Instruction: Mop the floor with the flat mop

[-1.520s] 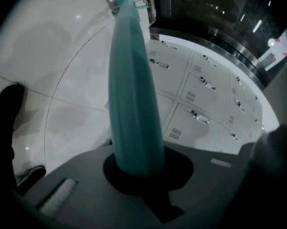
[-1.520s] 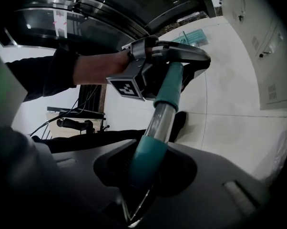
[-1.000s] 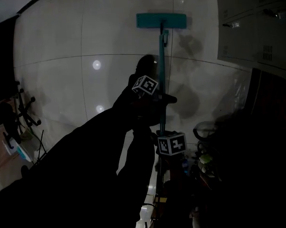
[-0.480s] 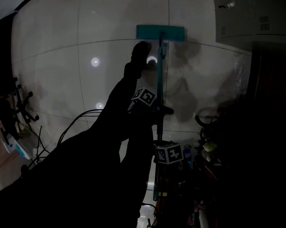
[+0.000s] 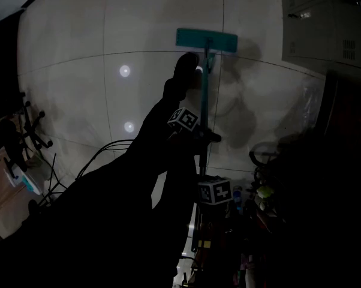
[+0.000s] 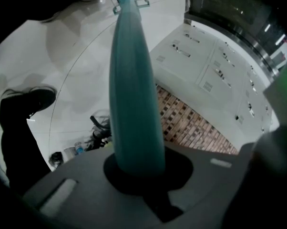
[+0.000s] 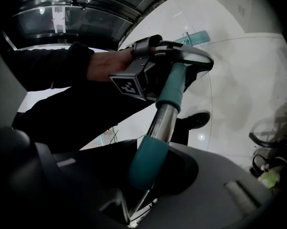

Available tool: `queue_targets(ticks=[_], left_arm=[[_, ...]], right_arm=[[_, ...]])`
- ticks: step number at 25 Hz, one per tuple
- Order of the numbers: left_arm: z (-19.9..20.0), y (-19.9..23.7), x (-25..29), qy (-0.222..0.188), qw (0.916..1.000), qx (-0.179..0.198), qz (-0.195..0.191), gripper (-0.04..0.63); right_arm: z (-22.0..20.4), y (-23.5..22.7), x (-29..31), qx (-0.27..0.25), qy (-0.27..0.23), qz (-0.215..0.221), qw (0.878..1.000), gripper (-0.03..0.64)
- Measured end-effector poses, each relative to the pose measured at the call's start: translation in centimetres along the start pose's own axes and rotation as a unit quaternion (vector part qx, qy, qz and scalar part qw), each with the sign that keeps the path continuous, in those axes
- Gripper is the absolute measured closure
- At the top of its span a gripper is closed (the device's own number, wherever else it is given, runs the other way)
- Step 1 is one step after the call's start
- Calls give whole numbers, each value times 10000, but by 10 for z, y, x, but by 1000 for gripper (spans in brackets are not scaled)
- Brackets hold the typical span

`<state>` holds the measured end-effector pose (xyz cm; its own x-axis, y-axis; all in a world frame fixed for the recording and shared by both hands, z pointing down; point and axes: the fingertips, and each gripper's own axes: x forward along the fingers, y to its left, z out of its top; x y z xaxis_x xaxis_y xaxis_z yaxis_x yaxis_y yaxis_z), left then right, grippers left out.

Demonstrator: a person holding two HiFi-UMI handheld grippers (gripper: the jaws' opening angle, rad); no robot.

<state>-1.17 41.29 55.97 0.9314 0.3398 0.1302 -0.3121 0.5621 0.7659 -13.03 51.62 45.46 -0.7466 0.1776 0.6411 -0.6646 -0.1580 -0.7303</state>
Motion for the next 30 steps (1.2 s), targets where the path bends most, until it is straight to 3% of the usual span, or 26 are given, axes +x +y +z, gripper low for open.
queue_targets(ticks=[14,23,30], left_arm=[[184,-144,-76,90,9998,35,-162,575],[305,-218,-82,92,9994,273,-178,575],[380,-262,-98,-227,9982,516,-226,575]], right_arm=[[233,32,-47,161,-38,-6,9999,502],[365,2,-81,-14,-163,-276,9995,502],[445,-6,-96,-121,-227,-459,9986,505]])
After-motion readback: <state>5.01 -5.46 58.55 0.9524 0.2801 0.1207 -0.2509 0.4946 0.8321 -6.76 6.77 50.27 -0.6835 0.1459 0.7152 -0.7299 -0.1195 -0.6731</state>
